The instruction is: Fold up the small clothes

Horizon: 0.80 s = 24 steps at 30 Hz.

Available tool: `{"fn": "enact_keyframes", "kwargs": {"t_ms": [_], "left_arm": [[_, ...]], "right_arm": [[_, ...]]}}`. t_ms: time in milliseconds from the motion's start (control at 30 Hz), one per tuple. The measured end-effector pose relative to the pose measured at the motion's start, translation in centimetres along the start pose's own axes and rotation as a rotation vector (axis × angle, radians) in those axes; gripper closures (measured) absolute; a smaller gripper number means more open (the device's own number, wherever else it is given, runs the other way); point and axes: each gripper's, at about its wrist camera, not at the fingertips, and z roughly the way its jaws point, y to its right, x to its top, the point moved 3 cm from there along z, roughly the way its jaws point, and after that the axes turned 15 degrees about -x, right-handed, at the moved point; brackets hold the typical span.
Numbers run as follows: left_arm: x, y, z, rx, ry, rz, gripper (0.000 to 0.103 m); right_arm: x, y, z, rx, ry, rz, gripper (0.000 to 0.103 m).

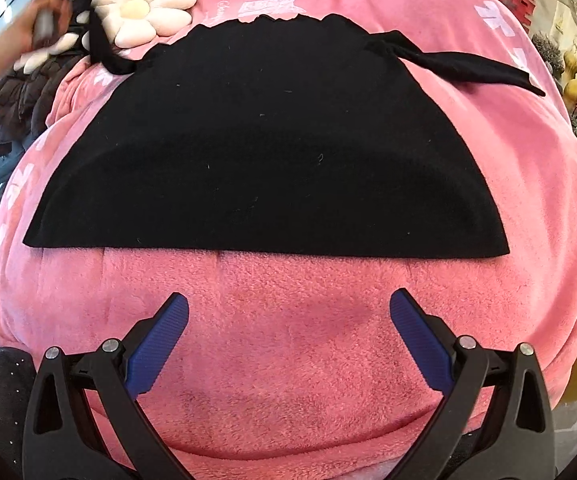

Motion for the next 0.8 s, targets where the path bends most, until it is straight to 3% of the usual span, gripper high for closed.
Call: {"fn": "enact_keyframes", "kwargs": {"t_ms": [67, 100, 133, 300, 467, 533, 600, 633, 800], "left_arm": [[-1.8, 6.4, 1.1, -0.073, -0.052, 0.094, 0.086], [-3.6, 9.1, 1.9, -0.099, -0.091, 0.134, 0.047], [-6.0, 11.3, 2.9, -0.091, -0.129, 0.168, 0.021], [-14.3, 13.6, 4.8, -0.013, -0.257, 0.254, 0.021], [-18.0, 7.9, 2.7, 0.006, -0.306, 0.063, 0.022], [-19.0, 5.9, 1.1, 0.029, -0.291, 0.004, 0.022], [-19.6, 3.8, -0.2, 0.044, -0.279, -0.036, 0.022], [-19.8, 3.0, -0.5, 0.054, -0.283, -0.045, 0.022], [-22.7, 0.0, -0.8, 0.074, -0.342, -0.090, 0.022]], "right_arm": [[0.3, 0.4, -0.3, 0.009, 0.006, 0.014, 0.005], [0.3, 0.6, -0.4, 0.013, 0.009, 0.021, 0.005], [0.7, 1.0, -0.7, 0.021, 0.010, 0.035, 0.005], [6.7, 4.1, -2.8, 0.045, 0.146, 0.038, 0.005], [17.7, 3.9, 0.4, 0.103, 0.152, -0.063, 0.005], [22.7, 2.5, 2.7, 0.166, 0.110, -0.053, 0.006], [27.8, 0.2, 5.1, 0.194, 0.098, -0.050, 0.018], [29.7, -0.9, 6.1, 0.171, 0.106, -0.066, 0.023], [37.7, -9.6, 10.7, 0.059, 0.118, -0.139, 0.023]]}}
